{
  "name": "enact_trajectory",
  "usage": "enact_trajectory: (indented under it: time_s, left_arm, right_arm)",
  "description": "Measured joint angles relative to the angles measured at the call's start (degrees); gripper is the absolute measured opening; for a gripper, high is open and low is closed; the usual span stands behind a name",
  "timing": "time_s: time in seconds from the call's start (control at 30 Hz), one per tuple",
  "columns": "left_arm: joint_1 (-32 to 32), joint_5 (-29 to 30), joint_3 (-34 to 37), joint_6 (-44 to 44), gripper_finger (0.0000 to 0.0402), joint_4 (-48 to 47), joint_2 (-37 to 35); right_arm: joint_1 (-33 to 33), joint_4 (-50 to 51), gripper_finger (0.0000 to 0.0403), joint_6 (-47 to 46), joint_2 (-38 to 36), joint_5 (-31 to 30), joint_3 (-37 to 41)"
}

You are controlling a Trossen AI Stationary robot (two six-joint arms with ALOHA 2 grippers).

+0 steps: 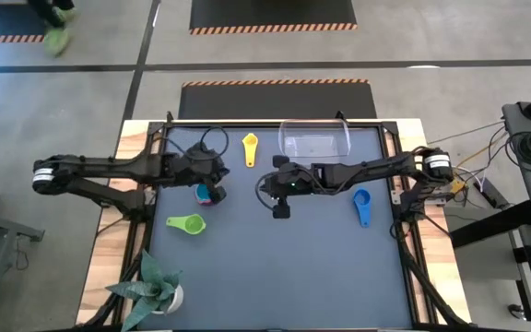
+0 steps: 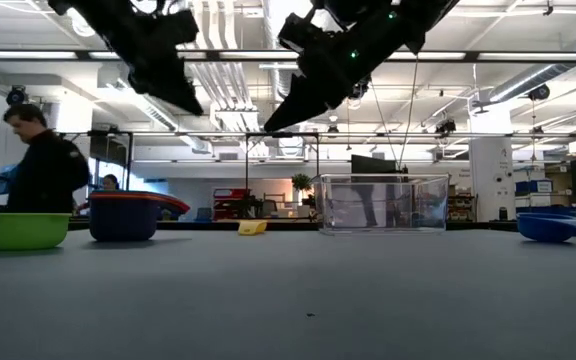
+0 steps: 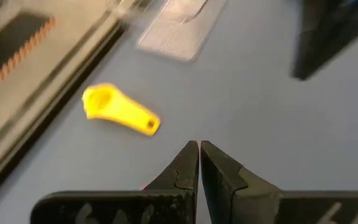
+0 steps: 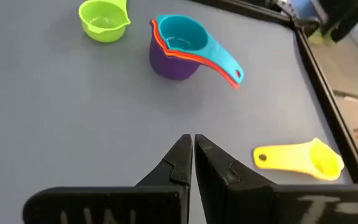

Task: Nest measuring cups in basket
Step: Stack the green measuring cup on top of the light blue measuring cup

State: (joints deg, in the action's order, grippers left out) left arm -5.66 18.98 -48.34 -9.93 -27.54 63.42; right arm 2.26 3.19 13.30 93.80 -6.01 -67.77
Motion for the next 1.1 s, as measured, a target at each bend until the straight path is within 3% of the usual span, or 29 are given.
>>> enact_trajectory:
  time_s: [0.13, 0.33, 0.5, 0.8, 1.1]
  left_arm:
    - [2.3, -1.0, 1.0, 4.3, 0.0, 1.7, -3.1]
    - [4.7, -7.6, 3.5, 8.3, 0.0, 2.7, -6.9]
    - [4.9, -19.2, 4.2, -0.3, 0.0, 0.5, -7.8]
    - [8.4, -23.1, 4.2, -18.0, 0.0, -13.0, 0.0]
    - [14.4, -36.1, 1.3, -16.5, 0.0, -17.8, 6.6]
  right_arm:
    - [0.0, 4.5, 0.0009, -4.9, -1.5, 0.4, 0.0]
    - [-0.1, 9.7, 0.0009, -9.6, -2.5, 3.7, 0.0]
    - [-0.3, 14.1, 0.0009, -9.2, -2.5, 4.6, -0.9]
    - [-0.1, 14.3, 0.0009, -1.4, -2.5, 4.5, -2.0]
    - [1.3, 9.2, 0.0009, 6.5, -2.6, 4.5, -2.0]
